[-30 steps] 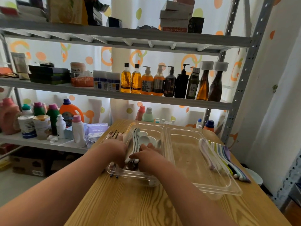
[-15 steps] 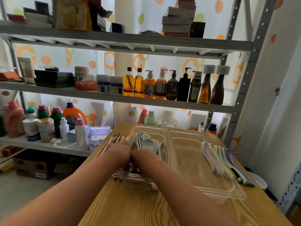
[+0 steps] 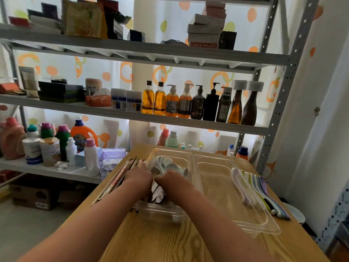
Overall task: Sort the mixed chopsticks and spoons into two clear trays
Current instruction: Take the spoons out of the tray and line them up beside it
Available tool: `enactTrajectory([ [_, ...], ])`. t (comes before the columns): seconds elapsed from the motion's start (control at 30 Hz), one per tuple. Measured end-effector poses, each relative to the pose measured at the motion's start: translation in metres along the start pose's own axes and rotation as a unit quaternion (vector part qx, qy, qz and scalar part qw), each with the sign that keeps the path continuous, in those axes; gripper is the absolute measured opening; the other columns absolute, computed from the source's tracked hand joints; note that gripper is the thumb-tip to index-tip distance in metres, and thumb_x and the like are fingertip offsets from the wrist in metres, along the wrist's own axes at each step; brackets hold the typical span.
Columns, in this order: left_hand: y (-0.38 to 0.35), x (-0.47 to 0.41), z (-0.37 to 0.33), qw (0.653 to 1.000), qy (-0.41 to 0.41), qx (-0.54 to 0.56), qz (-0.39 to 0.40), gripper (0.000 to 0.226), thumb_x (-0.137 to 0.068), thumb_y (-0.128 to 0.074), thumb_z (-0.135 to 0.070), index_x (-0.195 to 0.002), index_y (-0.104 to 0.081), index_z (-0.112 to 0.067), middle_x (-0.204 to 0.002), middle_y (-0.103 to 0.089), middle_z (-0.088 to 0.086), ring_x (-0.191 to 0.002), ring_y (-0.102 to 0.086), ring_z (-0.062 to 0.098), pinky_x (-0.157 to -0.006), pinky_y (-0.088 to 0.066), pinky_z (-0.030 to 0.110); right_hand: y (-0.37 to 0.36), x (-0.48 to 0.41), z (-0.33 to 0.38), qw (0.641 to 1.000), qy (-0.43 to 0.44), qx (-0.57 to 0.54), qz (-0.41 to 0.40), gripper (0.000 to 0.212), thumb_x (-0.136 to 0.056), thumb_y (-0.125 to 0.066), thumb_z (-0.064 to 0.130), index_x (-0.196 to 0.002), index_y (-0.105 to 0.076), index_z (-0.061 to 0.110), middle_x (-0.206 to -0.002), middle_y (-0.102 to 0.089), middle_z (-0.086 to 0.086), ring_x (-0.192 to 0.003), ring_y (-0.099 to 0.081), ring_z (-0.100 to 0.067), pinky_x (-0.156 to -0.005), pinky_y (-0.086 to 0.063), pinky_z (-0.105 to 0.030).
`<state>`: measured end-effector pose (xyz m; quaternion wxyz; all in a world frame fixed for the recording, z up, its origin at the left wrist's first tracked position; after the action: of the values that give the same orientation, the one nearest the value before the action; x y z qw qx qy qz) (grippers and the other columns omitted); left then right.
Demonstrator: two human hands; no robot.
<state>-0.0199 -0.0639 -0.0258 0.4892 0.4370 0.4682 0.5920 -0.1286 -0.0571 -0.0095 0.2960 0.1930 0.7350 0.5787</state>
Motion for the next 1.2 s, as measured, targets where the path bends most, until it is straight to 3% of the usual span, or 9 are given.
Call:
enactTrajectory([
  [0.13, 0.002, 0.003, 0.001, 1.0, -0.012, 0.008, -0.015, 0.057, -0.088, -0.063, -0.041, -0.139, -0.046, -0.022, -0.158, -0.013, 0.012, -0.142, -0.019, 0.036, -0.111, -0.026, 0.049, -0.003, 0.006, -0.005, 0.996, -0.016, -0.048, -0.078, 0.036, -0.085, -0.054, -0.009, -0.118, -0.056, 0.005, -0.104, -0.06, -0.016, -0.1, -0.06, -0.026, -0.083, -0.05, -0.031],
  [0.23, 0.008, 0.005, 0.0, 0.992, -0.037, 0.071, -0.093, 0.041, -0.09, -0.054, -0.047, -0.126, -0.058, -0.029, -0.149, -0.031, 0.008, -0.137, -0.028, 0.03, -0.111, -0.027, 0.044, 0.0, 0.008, -0.013, 0.979, -0.059, -0.11, -0.16, 0.035, -0.084, -0.054, -0.009, -0.115, -0.061, 0.007, -0.103, -0.064, -0.015, -0.098, -0.061, -0.026, -0.08, -0.049, -0.028],
  [0.4, 0.018, 0.005, 0.004, 0.96, -0.043, 0.218, -0.17, 0.031, -0.091, -0.049, -0.045, -0.107, -0.071, -0.027, -0.108, -0.066, -0.001, -0.101, -0.058, 0.018, -0.093, -0.048, 0.038, 0.015, 0.019, -0.027, 0.92, -0.189, -0.199, -0.28, 0.025, -0.086, -0.053, -0.006, -0.105, -0.066, 0.003, -0.104, -0.062, -0.012, -0.096, -0.059, -0.018, -0.078, -0.038, -0.01],
  [0.57, 0.029, 0.012, 0.003, 0.916, -0.031, 0.379, -0.126, 0.036, -0.098, -0.046, -0.038, -0.091, -0.071, -0.013, -0.076, -0.068, -0.001, -0.066, -0.06, 0.012, -0.069, -0.051, 0.025, 0.031, 0.03, -0.036, 0.873, -0.221, -0.245, -0.36, 0.017, -0.085, -0.061, -0.002, -0.099, -0.069, 0.003, -0.096, -0.066, -0.011, -0.085, -0.056, -0.009, -0.077, -0.038, -0.001],
  [0.77, 0.044, 0.03, -0.027, 0.781, -0.011, 0.622, 0.053, 0.047, -0.099, -0.038, -0.045, -0.101, -0.065, -0.007, -0.085, -0.074, 0.001, -0.05, -0.05, 0.006, -0.048, -0.035, 0.018, 0.046, 0.05, -0.022, 0.86, -0.169, -0.229, -0.423, 0.016, -0.079, -0.065, -0.008, -0.09, -0.071, 0.003, -0.087, -0.067, -0.01, -0.078, -0.053, -0.004, -0.069, -0.038, 0.006],
  [0.9, 0.048, 0.033, -0.036, 0.635, -0.004, 0.769, 0.072, 0.032, -0.095, -0.054, -0.034, -0.107, -0.06, -0.005, -0.064, -0.067, -0.003, -0.053, -0.044, 0.006, -0.047, -0.037, 0.016, 0.051, 0.065, -0.022, 0.851, -0.153, -0.259, -0.43, 0.016, -0.078, -0.066, -0.006, -0.088, -0.07, 0.006, -0.084, -0.064, -0.005, -0.075, -0.054, -0.003, -0.072, -0.044, -0.001],
  [1.0, 0.05, 0.036, -0.043, 0.569, -0.021, 0.819, 0.075, 0.027, -0.091, -0.063, -0.023, -0.11, -0.057, -0.005, -0.065, -0.064, 0.0, -0.053, -0.045, 0.005, -0.044, -0.04, 0.015, 0.053, 0.075, -0.024, 0.84, -0.151, -0.3, -0.426, 0.017, -0.078, -0.065, -0.003, -0.088, -0.068, 0.01, -0.084, -0.064, -0.002, -0.076, -0.058, -0.006, -0.07, -0.05, -0.01],
  [1.1, 0.052, 0.04, -0.051, 0.605, -0.041, 0.792, 0.067, 0.024, -0.09, -0.063, -0.02, -0.105, -0.062, -0.002, -0.059, -0.063, -0.002, -0.053, -0.045, 0.005, -0.046, -0.041, 0.015, 0.053, 0.085, -0.029, 0.815, -0.19, -0.399, -0.374, 0.014, -0.085, -0.062, 0.006, -0.094, -0.064, 0.018, -0.09, -0.064, 0.002, -0.081, -0.06, -0.005, -0.069, -0.05, -0.008],
  [1.2, 0.055, 0.043, -0.063, 0.65, -0.067, 0.755, 0.056, 0.025, -0.091, -0.062, -0.025, -0.097, -0.067, -0.001, -0.077, -0.069, 0.01, -0.055, -0.044, 0.008, -0.049, -0.041, 0.017, 0.051, 0.095, -0.046, 0.785, -0.264, -0.44, -0.348, 0.017, -0.09, -0.057, 0.015, -0.105, -0.065, 0.016, -0.096, -0.063, 0.004, -0.087, -0.059, -0.007, -0.072, -0.048, -0.01],
])
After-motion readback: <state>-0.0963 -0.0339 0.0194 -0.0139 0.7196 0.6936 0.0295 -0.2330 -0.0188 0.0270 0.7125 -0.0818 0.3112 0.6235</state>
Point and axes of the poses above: each hand's wrist, its own x-axis away from the middle knuckle, its own y-axis out of the back of the hand, z = x × y, the point moved 3 cm from there along -x, towards the middle knuckle
